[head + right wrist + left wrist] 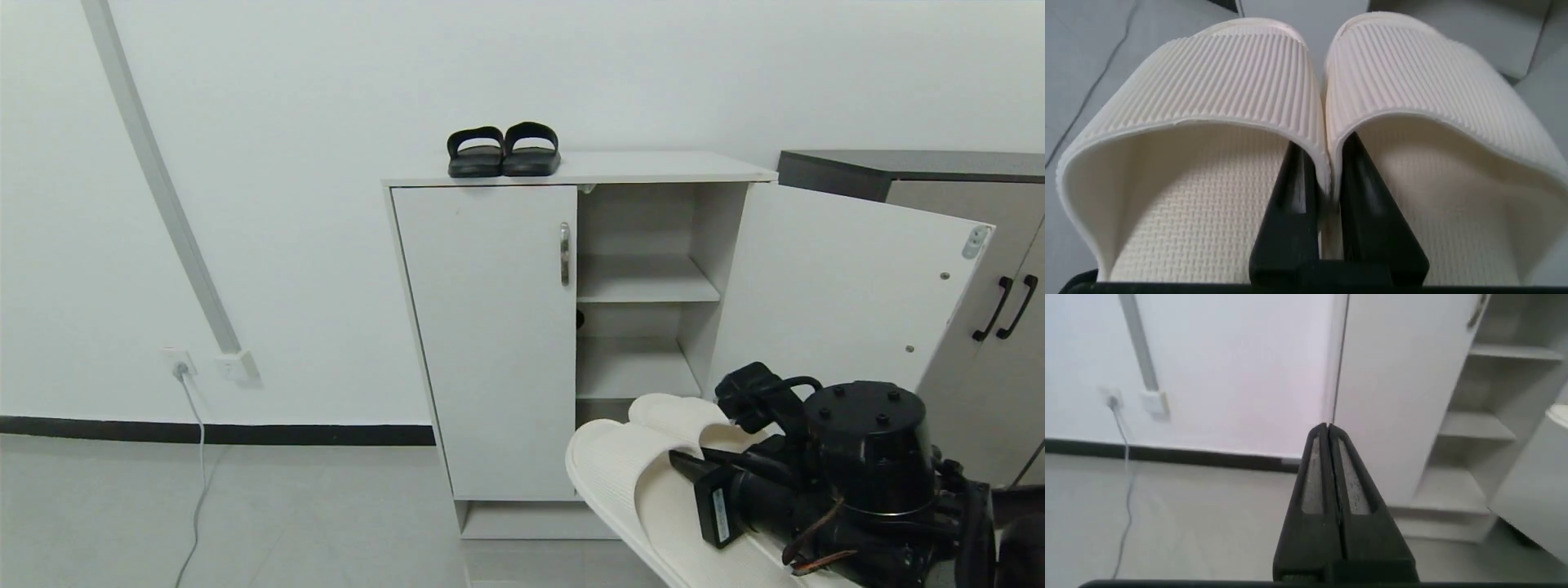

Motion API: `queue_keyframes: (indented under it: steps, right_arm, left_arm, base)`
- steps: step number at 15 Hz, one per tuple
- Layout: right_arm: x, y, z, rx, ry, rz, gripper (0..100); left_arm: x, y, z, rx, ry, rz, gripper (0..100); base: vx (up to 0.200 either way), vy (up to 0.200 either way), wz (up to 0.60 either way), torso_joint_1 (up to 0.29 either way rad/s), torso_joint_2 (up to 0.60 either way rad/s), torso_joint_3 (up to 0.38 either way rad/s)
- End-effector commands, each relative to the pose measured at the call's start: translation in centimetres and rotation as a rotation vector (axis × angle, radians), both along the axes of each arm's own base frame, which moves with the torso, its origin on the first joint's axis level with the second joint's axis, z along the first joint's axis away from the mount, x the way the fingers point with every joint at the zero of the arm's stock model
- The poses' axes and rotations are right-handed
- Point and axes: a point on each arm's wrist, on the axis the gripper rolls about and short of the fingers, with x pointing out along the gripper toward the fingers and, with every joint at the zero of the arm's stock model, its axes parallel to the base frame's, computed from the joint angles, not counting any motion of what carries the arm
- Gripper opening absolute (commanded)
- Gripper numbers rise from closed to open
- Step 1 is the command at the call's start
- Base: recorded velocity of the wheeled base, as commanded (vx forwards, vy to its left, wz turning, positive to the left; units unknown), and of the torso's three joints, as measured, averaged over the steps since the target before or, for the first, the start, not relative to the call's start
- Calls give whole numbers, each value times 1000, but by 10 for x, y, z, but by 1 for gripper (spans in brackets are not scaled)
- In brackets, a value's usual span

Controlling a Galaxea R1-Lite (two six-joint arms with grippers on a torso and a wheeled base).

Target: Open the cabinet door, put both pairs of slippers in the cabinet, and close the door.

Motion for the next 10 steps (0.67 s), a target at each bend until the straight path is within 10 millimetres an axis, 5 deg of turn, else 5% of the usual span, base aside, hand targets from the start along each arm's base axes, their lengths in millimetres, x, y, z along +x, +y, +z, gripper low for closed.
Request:
queue_keyframes:
  steps: [1,6,10]
  right_arm:
    - [4,6,-7,-15,11,-1,0]
    - [15,22,-21,-55,-19,-92,0]
    - [32,71,-42,-42,-60,-280,0]
  left_arm:
    - [-1,1,-24,11,-12,2,0]
    - [-3,-1,-25,51,-34,-81,0]
    - [-3,-1,-25,28,-36,-81,0]
  base:
    - [0,0,0,0,0,0]
    - [0,0,0,0,0,0]
    - [0,0,0,0,0,0]
